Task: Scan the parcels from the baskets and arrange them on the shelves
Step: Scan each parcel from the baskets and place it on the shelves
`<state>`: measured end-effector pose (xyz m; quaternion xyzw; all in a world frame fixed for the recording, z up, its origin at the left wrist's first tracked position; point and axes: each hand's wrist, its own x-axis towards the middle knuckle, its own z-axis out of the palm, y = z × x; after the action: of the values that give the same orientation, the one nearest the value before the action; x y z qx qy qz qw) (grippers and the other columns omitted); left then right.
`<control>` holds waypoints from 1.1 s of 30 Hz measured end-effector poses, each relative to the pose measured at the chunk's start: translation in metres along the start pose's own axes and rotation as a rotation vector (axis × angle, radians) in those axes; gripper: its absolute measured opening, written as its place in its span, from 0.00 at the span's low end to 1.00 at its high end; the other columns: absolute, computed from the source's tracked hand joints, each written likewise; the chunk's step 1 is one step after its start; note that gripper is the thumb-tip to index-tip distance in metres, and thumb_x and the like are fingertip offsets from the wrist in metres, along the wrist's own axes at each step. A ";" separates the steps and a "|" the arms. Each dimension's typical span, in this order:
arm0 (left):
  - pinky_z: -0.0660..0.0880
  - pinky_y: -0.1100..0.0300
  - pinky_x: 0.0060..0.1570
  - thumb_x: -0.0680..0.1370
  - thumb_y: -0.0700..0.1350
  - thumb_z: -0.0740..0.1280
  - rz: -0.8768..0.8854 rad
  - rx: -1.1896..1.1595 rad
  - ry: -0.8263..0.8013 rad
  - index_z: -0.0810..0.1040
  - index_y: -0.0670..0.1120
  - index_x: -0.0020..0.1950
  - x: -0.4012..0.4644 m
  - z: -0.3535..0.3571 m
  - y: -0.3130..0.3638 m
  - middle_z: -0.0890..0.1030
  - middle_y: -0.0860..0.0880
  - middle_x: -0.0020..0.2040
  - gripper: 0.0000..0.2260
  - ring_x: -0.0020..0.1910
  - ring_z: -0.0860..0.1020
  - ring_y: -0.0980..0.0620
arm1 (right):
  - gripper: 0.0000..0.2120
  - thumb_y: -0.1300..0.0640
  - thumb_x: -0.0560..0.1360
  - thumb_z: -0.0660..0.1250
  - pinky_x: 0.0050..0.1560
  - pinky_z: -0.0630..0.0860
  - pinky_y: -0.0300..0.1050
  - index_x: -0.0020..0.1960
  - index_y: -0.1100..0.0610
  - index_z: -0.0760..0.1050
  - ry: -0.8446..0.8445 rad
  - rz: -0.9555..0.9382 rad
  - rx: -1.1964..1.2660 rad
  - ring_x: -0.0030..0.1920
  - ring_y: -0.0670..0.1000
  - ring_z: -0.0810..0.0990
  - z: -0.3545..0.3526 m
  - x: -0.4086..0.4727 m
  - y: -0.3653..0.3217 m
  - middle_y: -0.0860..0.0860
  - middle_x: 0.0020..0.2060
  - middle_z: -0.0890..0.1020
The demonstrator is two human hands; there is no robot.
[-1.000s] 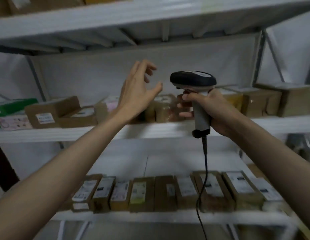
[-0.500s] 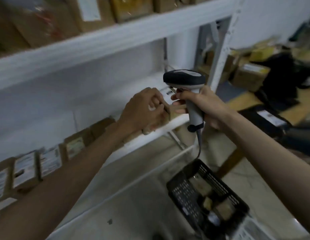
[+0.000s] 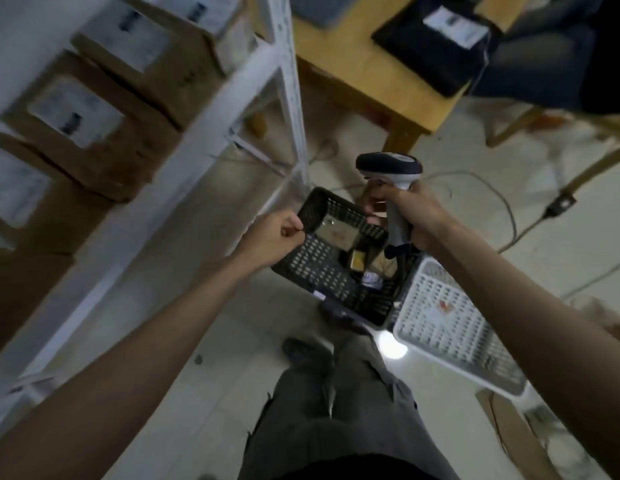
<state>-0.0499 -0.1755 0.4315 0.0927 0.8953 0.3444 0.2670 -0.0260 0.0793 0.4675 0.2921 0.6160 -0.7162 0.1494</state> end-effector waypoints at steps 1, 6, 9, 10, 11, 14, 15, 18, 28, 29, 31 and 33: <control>0.76 0.58 0.46 0.76 0.41 0.72 -0.023 0.004 -0.025 0.80 0.45 0.49 0.009 0.015 -0.007 0.81 0.52 0.41 0.03 0.41 0.80 0.57 | 0.06 0.67 0.78 0.66 0.41 0.83 0.52 0.53 0.59 0.77 0.024 0.025 0.007 0.40 0.57 0.81 -0.011 0.010 0.014 0.61 0.41 0.81; 0.77 0.55 0.52 0.76 0.41 0.72 -0.113 0.012 -0.187 0.80 0.47 0.48 0.077 0.114 -0.040 0.81 0.51 0.43 0.03 0.48 0.81 0.49 | 0.06 0.69 0.77 0.65 0.35 0.81 0.45 0.52 0.63 0.76 0.164 0.199 0.020 0.36 0.54 0.79 -0.068 0.070 0.110 0.62 0.42 0.79; 0.72 0.61 0.48 0.76 0.44 0.72 -0.134 0.025 -0.258 0.80 0.50 0.48 0.120 0.180 -0.057 0.80 0.56 0.42 0.03 0.47 0.79 0.54 | 0.06 0.69 0.76 0.66 0.37 0.82 0.47 0.46 0.59 0.77 0.255 0.281 0.045 0.34 0.54 0.80 -0.095 0.107 0.176 0.57 0.37 0.81; 0.71 0.62 0.48 0.77 0.45 0.71 -0.138 0.021 -0.295 0.80 0.50 0.48 0.133 0.202 -0.064 0.79 0.57 0.42 0.03 0.48 0.79 0.54 | 0.07 0.68 0.76 0.66 0.40 0.82 0.50 0.45 0.58 0.78 0.272 0.309 0.062 0.36 0.54 0.81 -0.103 0.119 0.197 0.57 0.37 0.81; 0.71 0.61 0.48 0.78 0.45 0.71 -0.148 0.014 -0.332 0.80 0.50 0.50 0.147 0.225 -0.070 0.79 0.57 0.44 0.02 0.49 0.78 0.54 | 0.07 0.68 0.76 0.66 0.43 0.81 0.53 0.44 0.58 0.78 0.281 0.337 0.084 0.37 0.55 0.81 -0.109 0.132 0.218 0.57 0.37 0.82; 0.76 0.55 0.54 0.79 0.46 0.69 -0.209 -0.002 -0.418 0.81 0.46 0.56 0.186 0.292 -0.093 0.82 0.50 0.52 0.07 0.54 0.79 0.50 | 0.06 0.68 0.75 0.66 0.45 0.82 0.54 0.45 0.59 0.78 0.317 0.399 0.150 0.40 0.55 0.81 -0.125 0.168 0.278 0.57 0.39 0.81; 0.76 0.53 0.57 0.80 0.47 0.68 -0.229 -0.001 -0.426 0.81 0.46 0.58 0.198 0.313 -0.100 0.82 0.48 0.55 0.09 0.55 0.79 0.49 | 0.07 0.68 0.75 0.66 0.46 0.82 0.55 0.45 0.58 0.79 0.328 0.415 0.172 0.40 0.54 0.81 -0.130 0.179 0.296 0.56 0.39 0.81; 0.75 0.57 0.54 0.81 0.47 0.67 -0.291 -0.007 -0.418 0.80 0.46 0.56 0.230 0.370 -0.124 0.81 0.50 0.56 0.07 0.58 0.79 0.48 | 0.06 0.67 0.76 0.67 0.47 0.84 0.55 0.45 0.57 0.79 0.334 0.448 0.244 0.41 0.52 0.81 -0.139 0.209 0.347 0.52 0.36 0.81; 0.70 0.57 0.65 0.82 0.41 0.63 -0.312 0.039 -0.335 0.78 0.42 0.68 0.306 0.496 -0.197 0.79 0.42 0.67 0.15 0.66 0.76 0.45 | 0.08 0.64 0.77 0.67 0.55 0.81 0.58 0.54 0.58 0.81 0.370 0.380 0.381 0.51 0.54 0.82 -0.139 0.290 0.468 0.57 0.50 0.84; 0.69 0.57 0.65 0.82 0.42 0.64 -0.290 0.063 -0.324 0.78 0.42 0.68 0.310 0.506 -0.200 0.78 0.42 0.67 0.15 0.67 0.75 0.44 | 0.09 0.65 0.77 0.67 0.55 0.81 0.56 0.54 0.57 0.81 0.387 0.365 0.356 0.51 0.54 0.82 -0.138 0.294 0.474 0.58 0.50 0.84; 0.68 0.56 0.66 0.81 0.40 0.64 -0.279 0.067 -0.294 0.77 0.42 0.69 0.315 0.523 -0.203 0.77 0.40 0.67 0.16 0.67 0.74 0.44 | 0.09 0.65 0.76 0.68 0.54 0.80 0.54 0.54 0.56 0.81 0.424 0.338 0.295 0.51 0.55 0.83 -0.137 0.299 0.484 0.58 0.49 0.85; 0.68 0.54 0.66 0.81 0.36 0.63 -0.291 0.033 -0.276 0.76 0.38 0.68 0.314 0.536 -0.204 0.77 0.38 0.66 0.16 0.67 0.74 0.41 | 0.13 0.64 0.75 0.69 0.58 0.81 0.53 0.58 0.57 0.80 0.470 0.325 0.233 0.54 0.55 0.84 -0.136 0.300 0.493 0.57 0.52 0.86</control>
<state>-0.0197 0.0863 -0.1674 0.0130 0.8597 0.2716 0.4325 0.0537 0.1577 -0.1145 0.5596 0.4926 -0.6615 0.0811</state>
